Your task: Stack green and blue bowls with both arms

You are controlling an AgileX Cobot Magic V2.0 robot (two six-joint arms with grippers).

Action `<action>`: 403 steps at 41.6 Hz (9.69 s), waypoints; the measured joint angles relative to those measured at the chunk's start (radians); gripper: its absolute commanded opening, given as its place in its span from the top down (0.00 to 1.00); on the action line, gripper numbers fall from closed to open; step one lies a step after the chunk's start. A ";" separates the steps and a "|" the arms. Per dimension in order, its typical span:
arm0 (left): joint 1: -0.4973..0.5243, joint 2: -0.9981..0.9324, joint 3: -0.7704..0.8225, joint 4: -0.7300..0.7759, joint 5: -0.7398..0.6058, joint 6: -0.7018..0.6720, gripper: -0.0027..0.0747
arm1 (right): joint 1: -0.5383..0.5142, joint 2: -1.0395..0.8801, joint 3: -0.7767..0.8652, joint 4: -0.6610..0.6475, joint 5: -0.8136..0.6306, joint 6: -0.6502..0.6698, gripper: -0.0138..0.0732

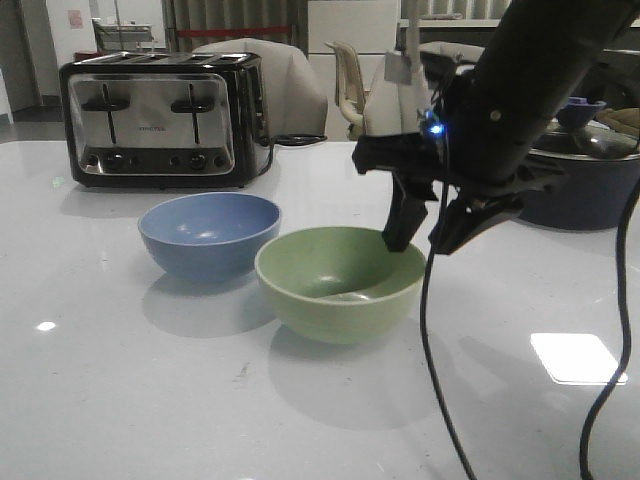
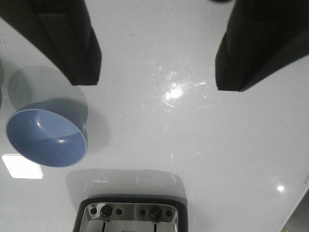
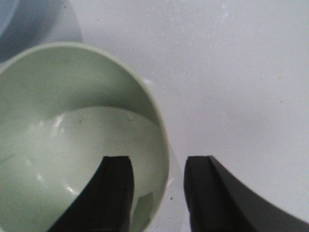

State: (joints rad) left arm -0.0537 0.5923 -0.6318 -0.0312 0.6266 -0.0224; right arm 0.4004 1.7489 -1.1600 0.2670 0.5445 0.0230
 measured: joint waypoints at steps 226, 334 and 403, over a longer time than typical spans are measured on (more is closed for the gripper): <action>-0.567 0.404 -0.379 -0.052 0.114 0.079 0.35 | 0.157 -1.050 0.440 -0.413 0.284 0.141 0.40; -0.030 -0.596 0.637 0.031 -0.580 0.079 0.84 | 0.157 -1.050 0.440 -0.413 0.286 0.141 0.80; -0.029 -0.596 0.637 0.031 -0.589 0.079 0.84 | -0.340 -1.736 1.072 -0.417 -0.280 0.141 0.80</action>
State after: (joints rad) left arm -0.0824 -0.0042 0.0050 0.0000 0.0380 0.0568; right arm 0.0601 0.0128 -0.0885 -0.1501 0.2648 0.1641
